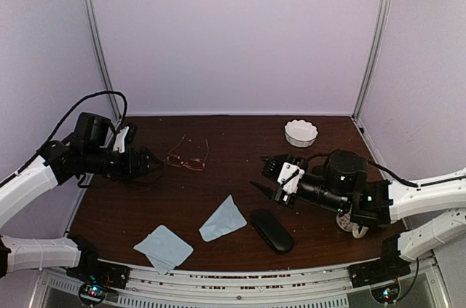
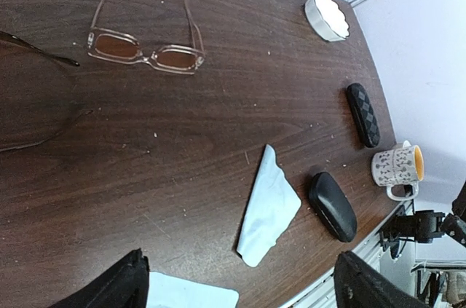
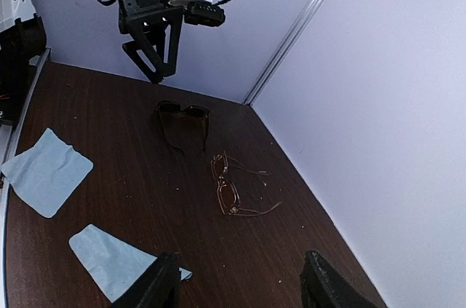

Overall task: Organize the sunglasses
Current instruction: Pick up the sunglasses case from the corner of the board.

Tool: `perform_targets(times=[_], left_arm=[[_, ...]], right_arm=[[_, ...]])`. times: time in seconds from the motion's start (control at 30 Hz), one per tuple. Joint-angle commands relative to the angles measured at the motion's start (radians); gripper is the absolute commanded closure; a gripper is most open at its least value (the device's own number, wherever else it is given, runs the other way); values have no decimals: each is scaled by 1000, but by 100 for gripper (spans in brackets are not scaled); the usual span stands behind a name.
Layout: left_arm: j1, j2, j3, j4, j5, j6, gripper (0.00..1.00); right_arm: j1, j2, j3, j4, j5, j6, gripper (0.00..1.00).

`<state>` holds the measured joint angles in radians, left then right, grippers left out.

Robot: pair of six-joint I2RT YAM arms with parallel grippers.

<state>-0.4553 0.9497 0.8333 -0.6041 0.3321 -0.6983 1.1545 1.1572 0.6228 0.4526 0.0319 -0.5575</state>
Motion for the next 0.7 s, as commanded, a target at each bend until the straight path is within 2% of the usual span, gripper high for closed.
perform_targets(times=[0.0,0.2,0.33,0.5,0.67], left_arm=[[-34,-10,32,23,-48,-7,9],[-36,10,11,38,-64,-1,8],[-39,25,15,46,-67,6,8],[-46,31,9,48,-76,2,8],[-49,31,-11,64,-79,-11,8]], right_arm=[[4,-16,103,-264,103,292,41],[5,-19,147,-617,107,612,23],[4,37,177,-782,106,723,20],[2,137,240,-901,53,844,18],[-2,244,247,-925,3,895,15]])
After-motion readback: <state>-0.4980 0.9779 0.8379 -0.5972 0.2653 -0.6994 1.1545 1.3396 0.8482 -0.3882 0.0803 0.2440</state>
